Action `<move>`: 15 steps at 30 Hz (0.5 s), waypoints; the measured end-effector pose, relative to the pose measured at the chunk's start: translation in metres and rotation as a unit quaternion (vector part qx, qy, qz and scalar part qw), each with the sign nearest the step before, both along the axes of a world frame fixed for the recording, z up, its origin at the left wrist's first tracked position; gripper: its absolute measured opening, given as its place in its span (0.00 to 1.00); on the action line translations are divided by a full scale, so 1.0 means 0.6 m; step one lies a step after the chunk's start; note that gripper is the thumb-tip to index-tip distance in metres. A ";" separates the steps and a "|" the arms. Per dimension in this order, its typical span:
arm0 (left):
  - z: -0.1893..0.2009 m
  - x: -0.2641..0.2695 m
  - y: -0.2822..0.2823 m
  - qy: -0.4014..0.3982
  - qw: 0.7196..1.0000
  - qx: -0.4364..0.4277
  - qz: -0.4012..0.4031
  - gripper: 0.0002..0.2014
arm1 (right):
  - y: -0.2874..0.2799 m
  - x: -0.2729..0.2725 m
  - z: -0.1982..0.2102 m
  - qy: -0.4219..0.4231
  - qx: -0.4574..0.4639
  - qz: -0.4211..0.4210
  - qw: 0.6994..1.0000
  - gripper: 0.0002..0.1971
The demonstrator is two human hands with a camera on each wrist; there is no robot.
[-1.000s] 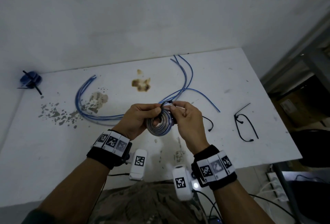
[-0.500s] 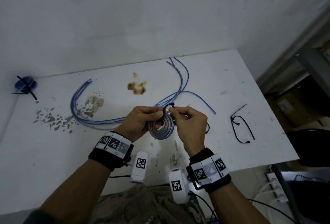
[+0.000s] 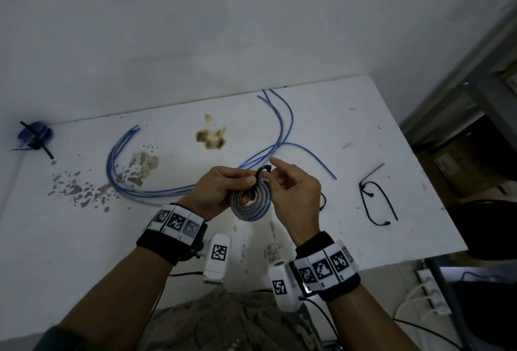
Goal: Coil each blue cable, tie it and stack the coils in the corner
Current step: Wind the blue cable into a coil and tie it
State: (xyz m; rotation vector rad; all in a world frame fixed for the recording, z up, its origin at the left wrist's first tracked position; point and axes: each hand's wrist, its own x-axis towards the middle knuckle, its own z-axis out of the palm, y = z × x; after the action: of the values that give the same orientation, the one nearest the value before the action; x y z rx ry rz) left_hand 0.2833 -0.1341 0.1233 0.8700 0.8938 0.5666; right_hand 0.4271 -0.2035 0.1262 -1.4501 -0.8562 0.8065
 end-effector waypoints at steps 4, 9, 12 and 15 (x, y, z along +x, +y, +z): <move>0.005 0.004 0.002 0.002 1.000 -0.009 0.018 0.10 | 0.006 0.012 -0.009 -0.018 -0.016 0.035 0.999 0.09; 0.006 0.008 0.006 -0.022 1.000 -0.016 0.009 0.11 | 0.011 0.019 -0.008 0.019 -0.023 0.036 0.999 0.07; -0.005 0.007 0.012 -0.058 0.998 -0.026 0.020 0.24 | 0.010 0.020 -0.002 0.133 -0.028 0.033 0.990 0.09; -0.007 0.011 0.012 -0.089 0.994 -0.046 0.041 0.20 | 0.006 0.010 0.001 0.258 -0.001 0.028 0.966 0.11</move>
State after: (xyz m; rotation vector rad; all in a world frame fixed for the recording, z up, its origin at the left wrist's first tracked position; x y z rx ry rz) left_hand 0.2902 -0.1267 0.1188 0.6897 0.7893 0.6587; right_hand 0.4334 -0.2000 0.1267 -1.1404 -0.4973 1.1615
